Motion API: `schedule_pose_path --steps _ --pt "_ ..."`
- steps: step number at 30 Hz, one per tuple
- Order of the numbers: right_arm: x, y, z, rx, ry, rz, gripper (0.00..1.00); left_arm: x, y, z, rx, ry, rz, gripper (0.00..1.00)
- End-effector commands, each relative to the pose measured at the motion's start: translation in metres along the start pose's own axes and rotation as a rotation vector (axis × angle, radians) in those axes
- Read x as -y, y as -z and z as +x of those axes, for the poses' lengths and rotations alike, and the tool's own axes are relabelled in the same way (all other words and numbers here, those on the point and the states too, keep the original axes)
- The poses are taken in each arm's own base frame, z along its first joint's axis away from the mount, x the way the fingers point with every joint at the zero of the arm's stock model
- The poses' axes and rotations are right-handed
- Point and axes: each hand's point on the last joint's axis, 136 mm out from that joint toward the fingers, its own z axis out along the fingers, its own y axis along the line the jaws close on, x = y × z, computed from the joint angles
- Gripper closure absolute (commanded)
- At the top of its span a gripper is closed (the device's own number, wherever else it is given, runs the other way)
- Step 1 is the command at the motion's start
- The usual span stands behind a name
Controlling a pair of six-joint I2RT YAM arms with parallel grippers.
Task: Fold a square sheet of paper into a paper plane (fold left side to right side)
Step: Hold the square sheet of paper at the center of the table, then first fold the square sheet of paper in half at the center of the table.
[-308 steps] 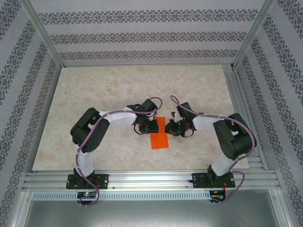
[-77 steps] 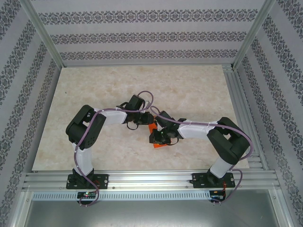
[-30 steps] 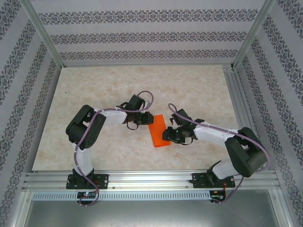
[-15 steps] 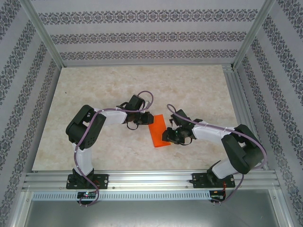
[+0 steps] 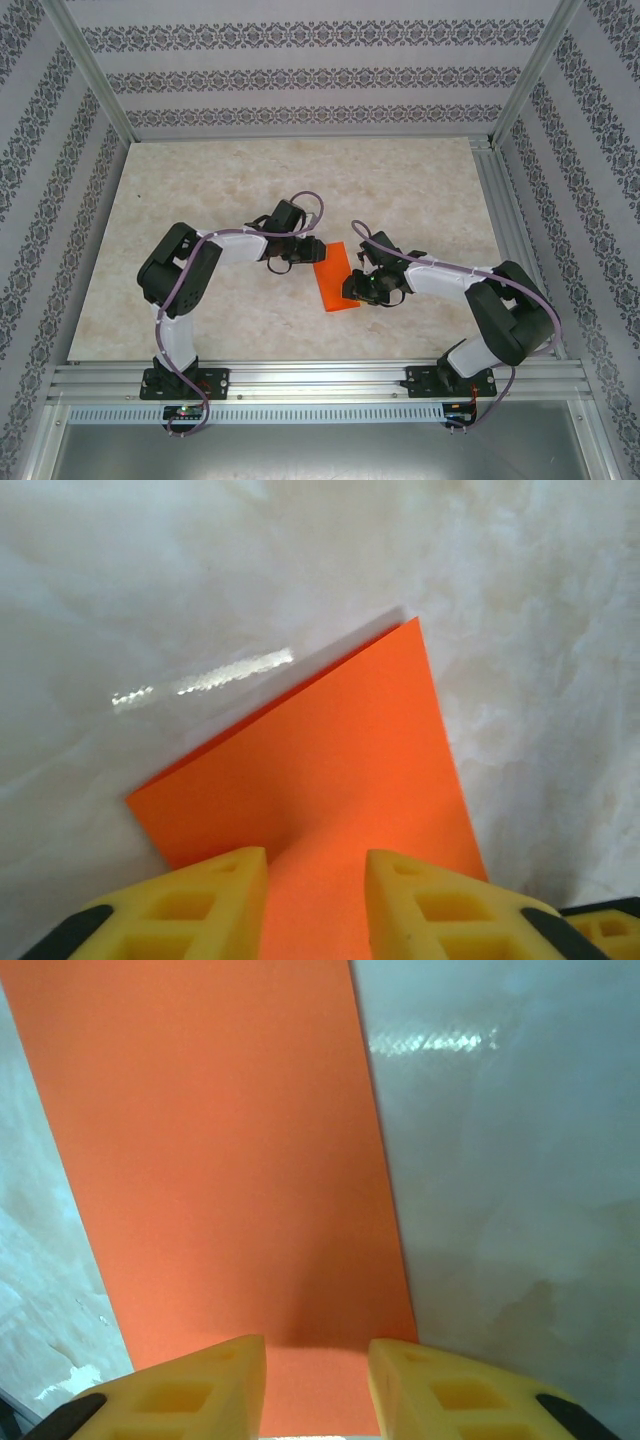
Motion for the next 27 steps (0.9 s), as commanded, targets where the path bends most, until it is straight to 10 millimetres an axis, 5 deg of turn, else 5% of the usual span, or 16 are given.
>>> schedule_pose_path --steps 1,8,15,27 --pt "0.029 -0.013 0.02 -0.068 -0.007 0.114 0.65 0.028 0.038 -0.022 0.075 -0.05 0.048 0.61" --pt "0.032 -0.013 0.021 -0.074 -0.008 0.128 0.66 0.044 0.065 0.01 0.083 0.005 0.131 0.64" --pt "0.037 -0.014 0.024 -0.077 -0.011 0.142 0.66 0.068 0.05 0.064 0.003 0.1 0.258 0.73" --pt "0.036 -0.014 0.022 -0.077 -0.005 0.15 0.66 0.066 0.007 0.096 -0.096 0.17 0.199 0.82"
